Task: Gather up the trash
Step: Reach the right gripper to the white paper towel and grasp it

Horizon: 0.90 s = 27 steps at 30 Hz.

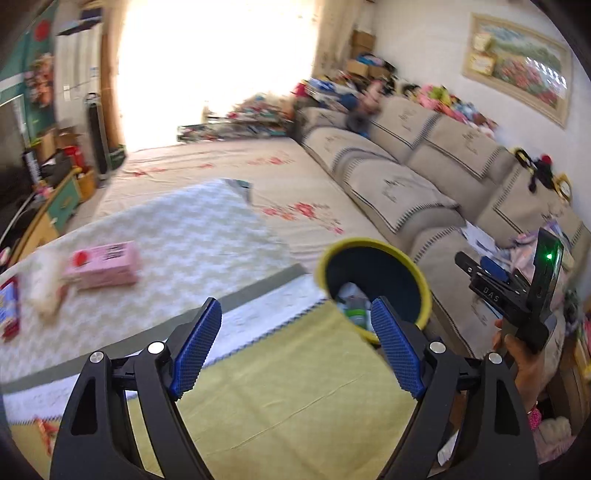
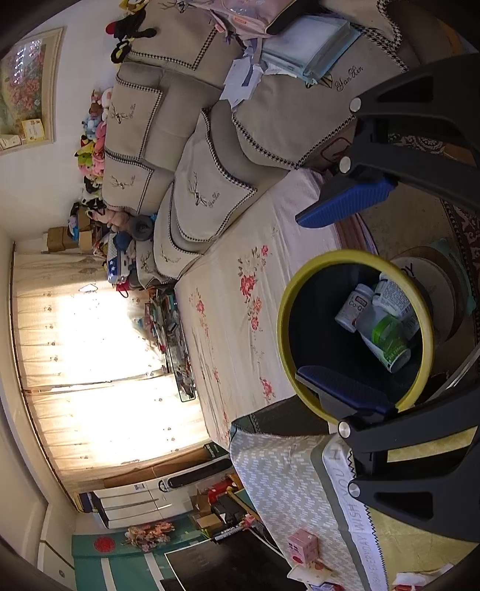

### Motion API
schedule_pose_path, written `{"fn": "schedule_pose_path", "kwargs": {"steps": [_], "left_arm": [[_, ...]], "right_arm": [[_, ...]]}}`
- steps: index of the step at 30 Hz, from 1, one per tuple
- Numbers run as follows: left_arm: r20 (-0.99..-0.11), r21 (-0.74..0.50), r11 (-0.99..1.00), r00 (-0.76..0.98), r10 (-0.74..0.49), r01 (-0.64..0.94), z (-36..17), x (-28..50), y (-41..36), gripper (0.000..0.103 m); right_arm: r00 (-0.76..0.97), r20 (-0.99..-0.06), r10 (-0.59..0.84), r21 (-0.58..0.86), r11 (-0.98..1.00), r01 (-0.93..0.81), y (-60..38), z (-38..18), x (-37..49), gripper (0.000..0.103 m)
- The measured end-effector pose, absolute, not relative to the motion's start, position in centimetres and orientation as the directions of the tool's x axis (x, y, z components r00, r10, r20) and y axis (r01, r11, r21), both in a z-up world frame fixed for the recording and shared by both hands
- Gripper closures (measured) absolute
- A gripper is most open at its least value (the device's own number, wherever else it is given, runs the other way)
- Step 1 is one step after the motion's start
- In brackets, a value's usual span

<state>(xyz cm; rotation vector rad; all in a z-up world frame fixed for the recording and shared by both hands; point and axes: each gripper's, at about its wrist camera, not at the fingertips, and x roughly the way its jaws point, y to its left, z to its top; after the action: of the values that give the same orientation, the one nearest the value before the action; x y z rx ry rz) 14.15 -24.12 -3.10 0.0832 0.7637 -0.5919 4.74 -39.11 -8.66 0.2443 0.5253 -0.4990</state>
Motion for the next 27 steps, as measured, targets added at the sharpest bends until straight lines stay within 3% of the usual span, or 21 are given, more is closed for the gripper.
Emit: {"fn": "schedule_pose_path", "kwargs": {"steps": [8,15,27], "left_arm": [[-0.593,-0.179,0.931,0.72,-0.359,0.317,-0.5,11.2,-9.9,0.018],[-0.588,-0.145,0.979,0.783,-0.203,0.145,-1.2,7.7,-0.7,0.017],[-0.609,-0.24,0.966,0.79,-0.073,-0.095,-4.6,3.3,9.7,0.017]], "right_arm": [[0.821,-0.541,-0.183,0.116,0.951,0.288,-31.6,-7.9,9.3,0.03],[0.814,-0.579,0.043,0.129,0.991,0.039,-22.7,-8.3,13.1,0.03],[0.594,-0.649,0.476,0.173,0.852,-0.494,-5.3,-9.4,12.7,0.03]]}}
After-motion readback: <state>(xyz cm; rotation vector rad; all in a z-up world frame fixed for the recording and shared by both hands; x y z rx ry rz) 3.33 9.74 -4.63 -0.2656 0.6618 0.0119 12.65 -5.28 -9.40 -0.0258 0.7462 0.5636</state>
